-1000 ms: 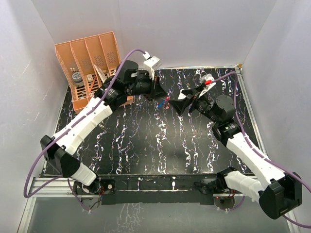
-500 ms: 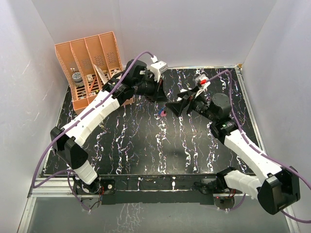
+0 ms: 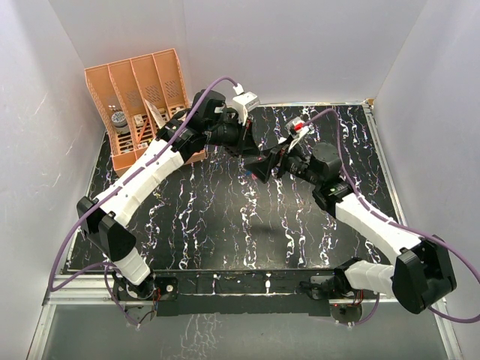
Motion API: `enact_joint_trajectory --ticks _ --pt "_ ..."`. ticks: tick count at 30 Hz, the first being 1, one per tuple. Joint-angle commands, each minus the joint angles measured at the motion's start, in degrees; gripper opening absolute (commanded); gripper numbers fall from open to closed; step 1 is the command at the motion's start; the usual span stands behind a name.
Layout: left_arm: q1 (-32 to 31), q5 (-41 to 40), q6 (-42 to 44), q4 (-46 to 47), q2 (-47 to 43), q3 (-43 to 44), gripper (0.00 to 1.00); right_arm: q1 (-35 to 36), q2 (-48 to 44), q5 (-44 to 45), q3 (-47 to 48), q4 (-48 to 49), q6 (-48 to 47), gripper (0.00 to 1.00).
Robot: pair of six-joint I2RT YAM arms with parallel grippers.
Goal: Put the keys on the keyring
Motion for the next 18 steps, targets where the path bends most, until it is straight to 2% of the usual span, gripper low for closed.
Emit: enact_joint_trajectory --ticks 1,11,18 --pt "-0.21 1.75 -0.17 -1.15 -1.46 2.49 0.00 0.50 1.42 3.54 2.43 1.46 -0.28 0.98" --pt "-0.22 2.48 0.16 -3.67 -3.17 1.41 0.00 0.25 -0.42 14.56 2.18 -4.58 -5.32 0.98" --pt "-0.22 2.89 0.27 -4.52 -4.70 0.17 0.00 -1.00 -0.54 16.79 1.84 -6.24 -6.88 0.98"
